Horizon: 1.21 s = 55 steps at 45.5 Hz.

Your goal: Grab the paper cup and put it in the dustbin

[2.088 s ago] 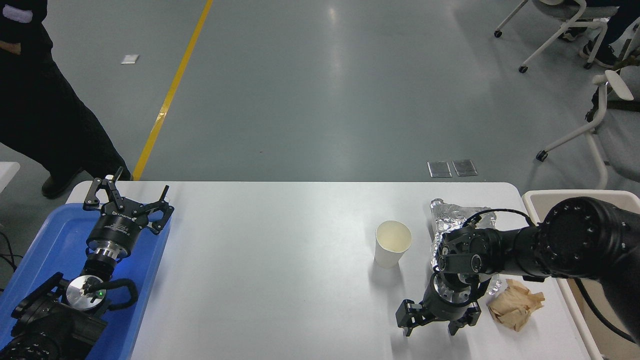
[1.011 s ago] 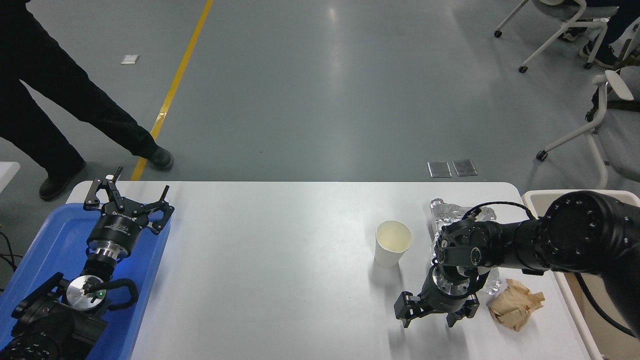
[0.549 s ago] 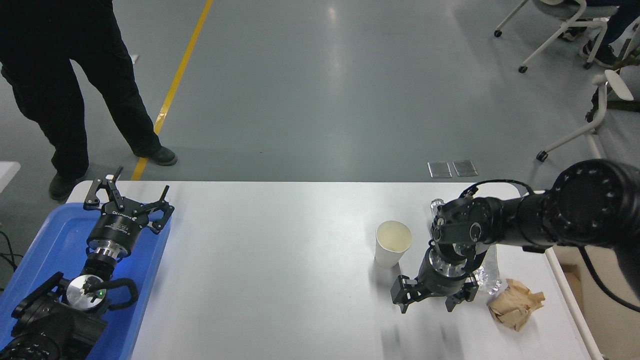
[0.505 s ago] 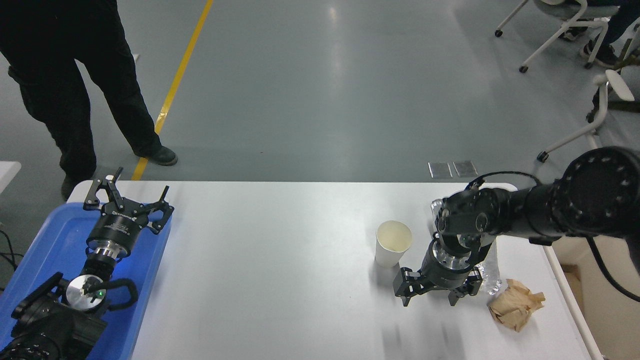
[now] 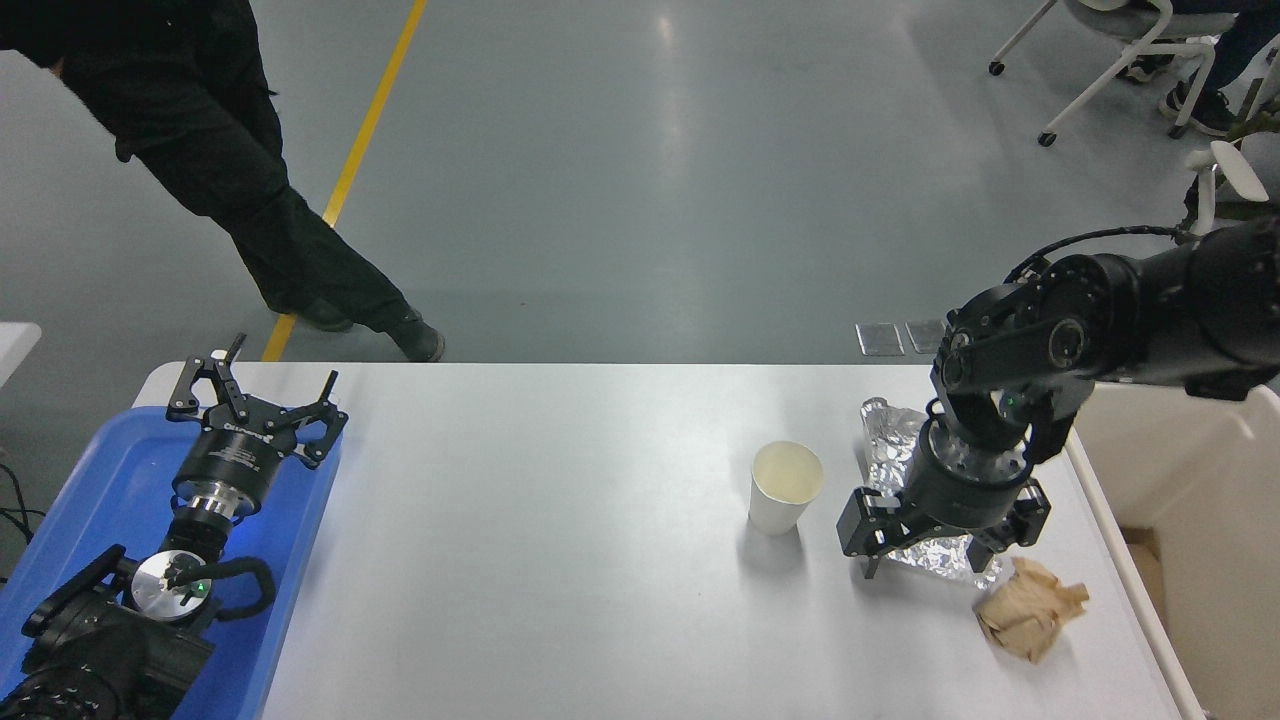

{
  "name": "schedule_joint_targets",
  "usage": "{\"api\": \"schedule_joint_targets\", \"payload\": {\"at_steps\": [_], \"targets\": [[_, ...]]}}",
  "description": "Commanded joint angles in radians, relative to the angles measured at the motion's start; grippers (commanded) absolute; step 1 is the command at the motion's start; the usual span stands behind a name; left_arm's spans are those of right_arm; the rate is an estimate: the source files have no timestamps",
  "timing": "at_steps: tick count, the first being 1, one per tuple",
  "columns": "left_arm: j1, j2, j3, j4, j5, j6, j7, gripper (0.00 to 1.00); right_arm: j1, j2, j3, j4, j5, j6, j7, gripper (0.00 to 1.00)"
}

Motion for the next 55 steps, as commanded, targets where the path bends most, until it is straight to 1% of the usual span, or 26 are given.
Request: {"api": "schedule_joint_targets", "payload": {"at_steps": [1,7,16,21,24,39,44,49,55], "targets": [[0.000,-0.001,0.000,0.000,0.000,0.000,0.000,0.99,0.211,-0.056,-0.003,0.090,0.108,0.118,0.001,1.00],[0.000,0.000,0.000,0.000,0.000,0.000,0.000,0.99,0.305,-0.124,0.013,0.101,0.160,0.126,0.001,1.00],[0.000,-0.001,0.000,0.000,0.001,0.000,0.001,0.99,0.389,-0.122,0.013,0.105,0.163,0.135,0.001,1.00],[0.000,-0.001,0.000,0.000,0.001,0.000,0.001,0.99,0.447,-0.136,0.010,0.105,0.165,0.135,0.001,1.00],[0.000,0.000,0.000,0.000,0.001,0.000,0.001,0.99,0.475,-0.164,0.009,0.105,0.165,0.134,0.001,1.00],[-0.002,-0.001,0.002,0.000,0.001,0.000,0.001,0.99,0.458,-0.171,0.009,0.084,0.155,0.098,0.001,1.00],[-0.002,-0.001,0.002,0.000,0.001,0.000,0.001,0.99,0.411,-0.170,0.013,0.072,0.149,0.020,0.001,1.00],[-0.002,-0.001,0.003,0.000,0.001,0.000,0.001,0.99,0.290,-0.165,0.015,0.018,0.145,-0.119,0.001,1.00],[-0.003,0.000,0.005,0.000,0.001,0.000,0.001,0.99,0.115,-0.113,0.036,-0.068,0.143,-0.279,0.001,1.00]]}}
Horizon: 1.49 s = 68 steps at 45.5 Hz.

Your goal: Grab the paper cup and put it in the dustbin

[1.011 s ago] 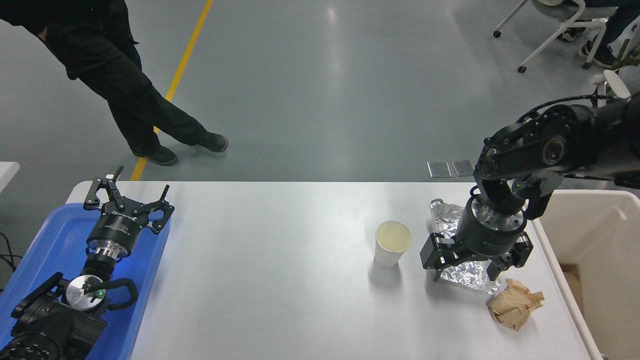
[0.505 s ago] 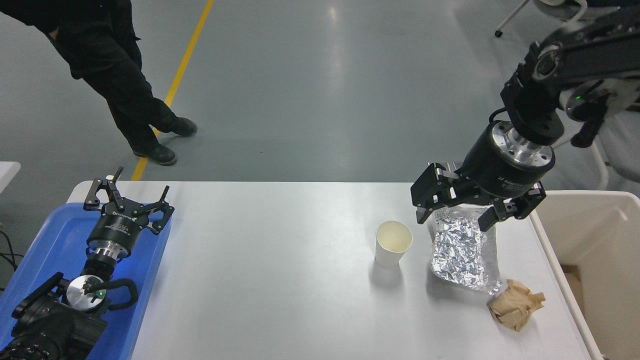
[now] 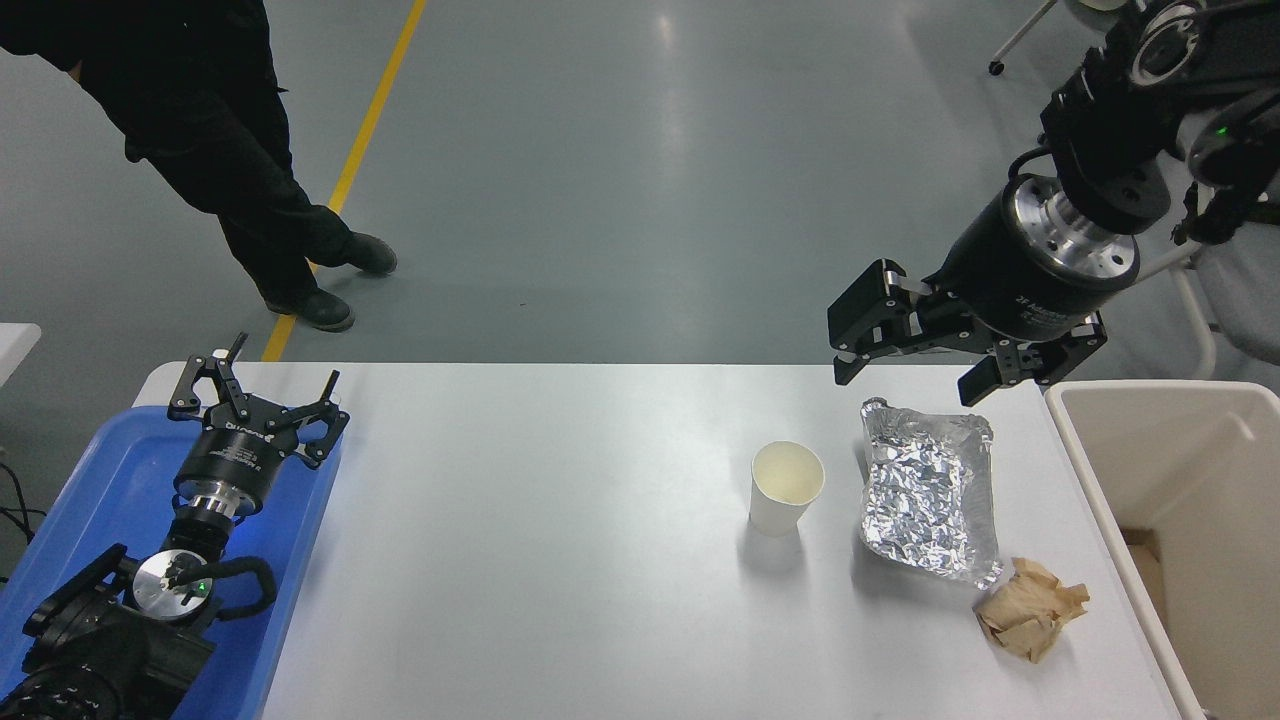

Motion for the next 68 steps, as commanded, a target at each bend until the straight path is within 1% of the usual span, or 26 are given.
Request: {"api": "schedule_joint_targets", "payload": {"at_steps": [1,4,7,12,23,30,33,35,38,39,50,54,58,61,64,68], "targets": [[-0.001,0.001,0.002,0.000,0.000,0.000,0.000,0.99,-0.250,0.054,0.033,-0.118,-0.008,-0.245,0.000,1.00],[-0.001,-0.001,0.002,-0.001,0.000,0.000,0.000,0.99,-0.324,0.075,0.056,-0.145,-0.037,-0.264,0.000,1.00],[-0.001,-0.001,0.004,-0.001,0.000,0.000,0.000,0.99,-0.380,0.112,0.066,-0.158,-0.105,-0.282,0.000,1.00],[-0.001,0.001,0.004,-0.001,0.000,0.000,0.000,0.99,-0.489,0.176,0.097,-0.202,-0.186,-0.346,0.000,0.94],[-0.001,-0.001,0.005,-0.001,0.000,0.000,0.000,0.99,-0.677,0.262,0.122,-0.365,-0.191,-0.399,0.000,0.94],[-0.001,-0.001,0.005,-0.001,0.000,0.000,0.002,0.99,-0.746,0.314,0.131,-0.412,-0.196,-0.412,0.000,0.94],[-0.001,-0.001,0.005,-0.001,0.000,0.000,0.002,0.99,-0.766,0.318,0.140,-0.431,-0.196,-0.414,0.000,0.93],[-0.001,0.001,0.005,-0.001,0.000,0.000,0.002,0.99,-0.778,0.318,0.145,-0.455,-0.196,-0.414,-0.001,0.89],[-0.001,0.001,0.005,-0.001,0.000,0.000,0.000,0.99,-0.805,0.318,0.140,-0.498,-0.196,-0.417,-0.003,0.78],[-0.001,0.001,0.005,-0.001,0.000,0.000,0.002,0.99,-0.815,0.318,0.140,-0.512,-0.196,-0.416,-0.003,0.76],[-0.003,0.001,0.005,-0.001,0.000,0.000,0.002,0.99,-0.833,0.318,0.140,-0.552,-0.191,-0.419,-0.008,0.75],[-0.003,0.001,0.005,-0.001,0.000,0.000,0.000,0.99,-0.838,0.318,0.131,-0.555,-0.180,-0.420,-0.009,0.62],[-0.003,0.001,0.005,-0.001,0.000,0.000,0.000,0.99,-0.844,0.318,0.131,-0.552,-0.173,-0.419,-0.008,0.38],[-0.003,0.001,0.005,-0.001,0.000,0.000,0.000,0.99,-0.844,0.318,0.131,-0.549,-0.173,-0.409,-0.008,0.15],[-0.003,0.001,0.005,-0.001,0.000,0.000,0.002,0.99,-0.844,0.318,0.132,-0.547,-0.171,-0.406,-0.008,0.00],[-0.003,-0.001,0.005,0.000,0.000,0.000,0.000,0.99,-0.844,0.318,0.135,-0.547,-0.154,-0.406,-0.008,0.00]]}}
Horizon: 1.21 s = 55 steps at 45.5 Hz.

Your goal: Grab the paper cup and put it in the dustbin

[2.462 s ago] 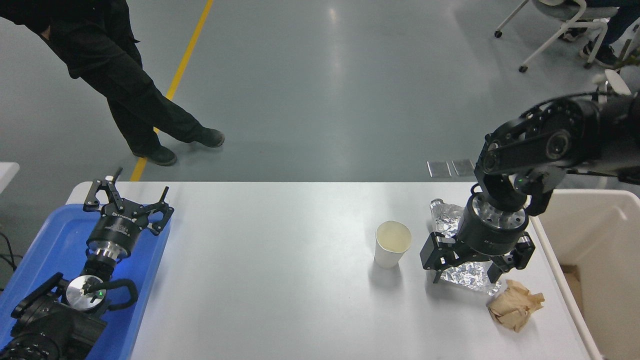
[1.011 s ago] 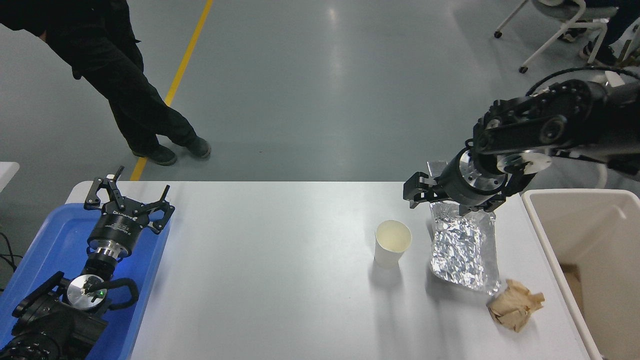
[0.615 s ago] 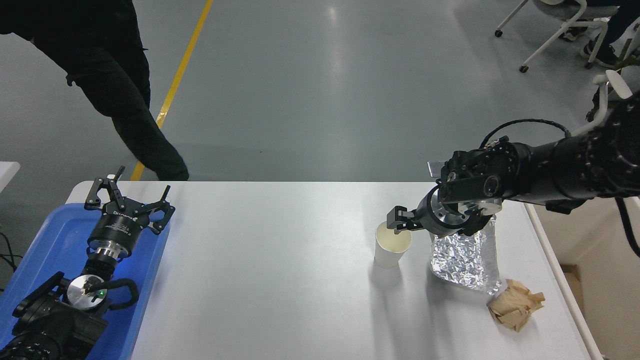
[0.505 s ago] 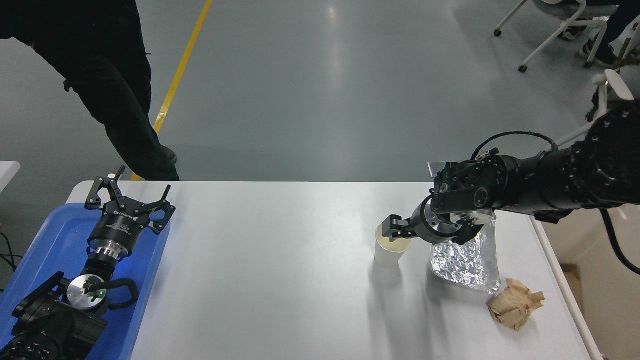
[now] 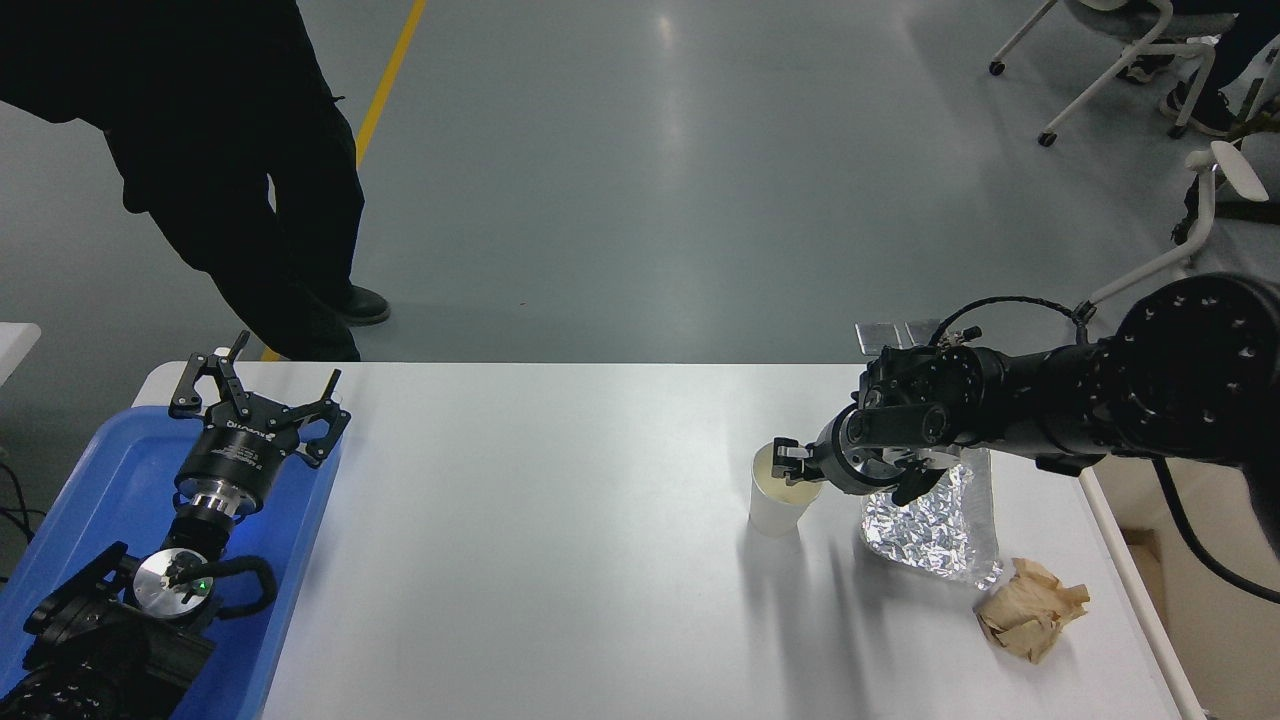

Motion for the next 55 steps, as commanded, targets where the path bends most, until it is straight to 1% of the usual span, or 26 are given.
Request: {"api": "schedule_joint_targets", "payload": {"at_steps": [1,9,22,30,35,37,39,47,51,55], "targets": [[0.000,0.000,0.000,0.000,0.000,0.000,-0.001,0.99,-0.010,0.002,0.005,-0.006,0.031,0.005,-0.001,0.00],[0.000,0.000,0.000,0.000,0.000,0.000,0.001,0.99,-0.005,0.002,0.005,-0.006,0.104,0.007,-0.001,0.00],[0.000,0.000,0.000,0.000,0.000,0.000,-0.001,0.99,0.027,-0.004,0.006,0.042,0.128,0.008,-0.001,0.00],[0.000,0.000,0.000,0.000,0.000,0.000,0.001,0.99,0.199,-0.141,-0.002,0.270,0.131,0.008,0.006,0.00],[0.000,-0.002,0.000,0.000,0.000,0.000,0.001,0.99,0.306,-0.218,-0.012,0.378,0.157,0.025,0.006,0.00],[0.000,-0.001,0.000,0.000,0.000,0.000,0.001,0.99,0.355,-0.244,-0.014,0.408,0.162,0.055,0.006,0.00],[0.000,0.000,0.000,0.000,0.000,0.000,0.001,0.99,0.446,-0.290,-0.029,0.445,0.163,0.146,0.006,0.00],[0.000,0.000,0.000,0.000,0.000,0.000,0.001,0.99,0.644,-0.334,-0.054,0.471,0.170,0.414,0.007,0.00],[0.000,0.000,0.000,0.000,0.000,0.000,0.001,0.99,0.728,-0.353,-0.063,0.474,0.212,0.488,0.007,0.00],[0.000,0.000,0.000,0.000,0.000,0.000,0.001,0.99,0.820,-0.362,-0.109,0.493,0.246,0.523,0.007,0.00]]}}
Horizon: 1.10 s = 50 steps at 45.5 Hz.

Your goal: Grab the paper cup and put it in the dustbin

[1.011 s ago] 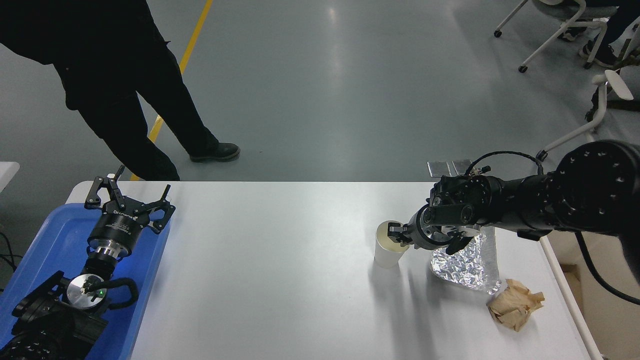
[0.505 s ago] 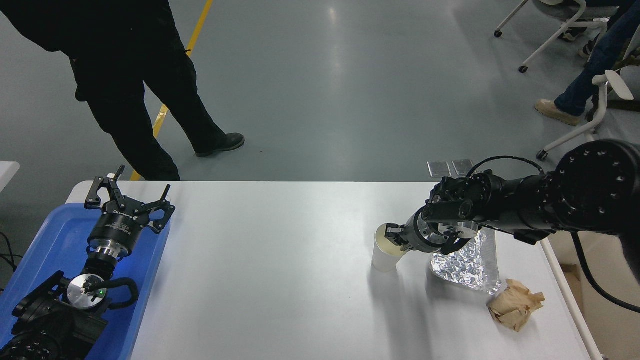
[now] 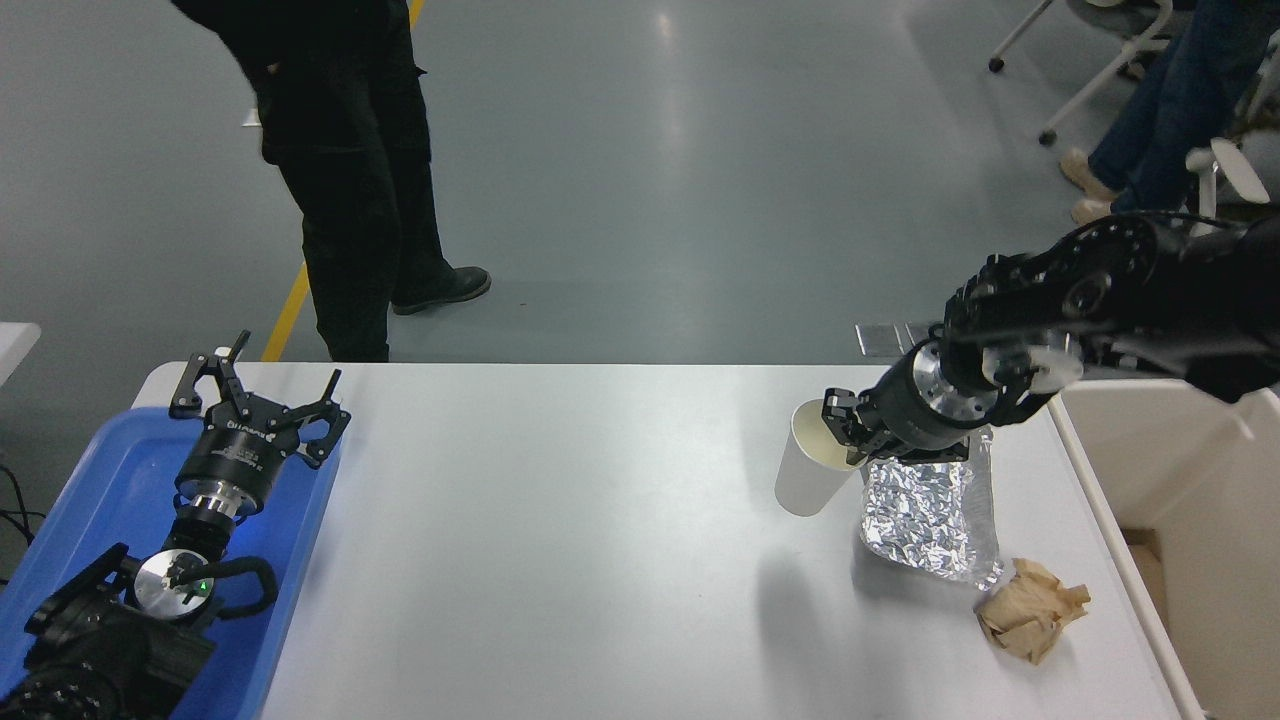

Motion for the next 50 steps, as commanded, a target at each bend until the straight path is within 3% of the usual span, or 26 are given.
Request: {"api": "schedule_joint_targets", "payload": {"at_steps": [1,32,41,50], "targets": [[0.000,0.000,0.000,0.000,0.000,0.000,0.000,0.99,0.275,-0.062,-0.074,0.070,0.068,0.192,0.001,0.00],[0.003,0.000,-0.003,0.002,0.000,0.000,-0.002,0.99,0.357,-0.112,-0.276,0.081,0.068,0.183,-0.007,0.00],[0.005,0.000,-0.005,0.002,-0.001,0.000,-0.002,0.99,0.324,-0.252,-0.462,0.079,0.039,0.040,-0.004,0.00],[0.005,0.000,-0.006,0.002,-0.001,0.000,-0.002,0.99,0.219,-0.453,-0.485,0.042,-0.125,-0.067,-0.001,0.00]]}}
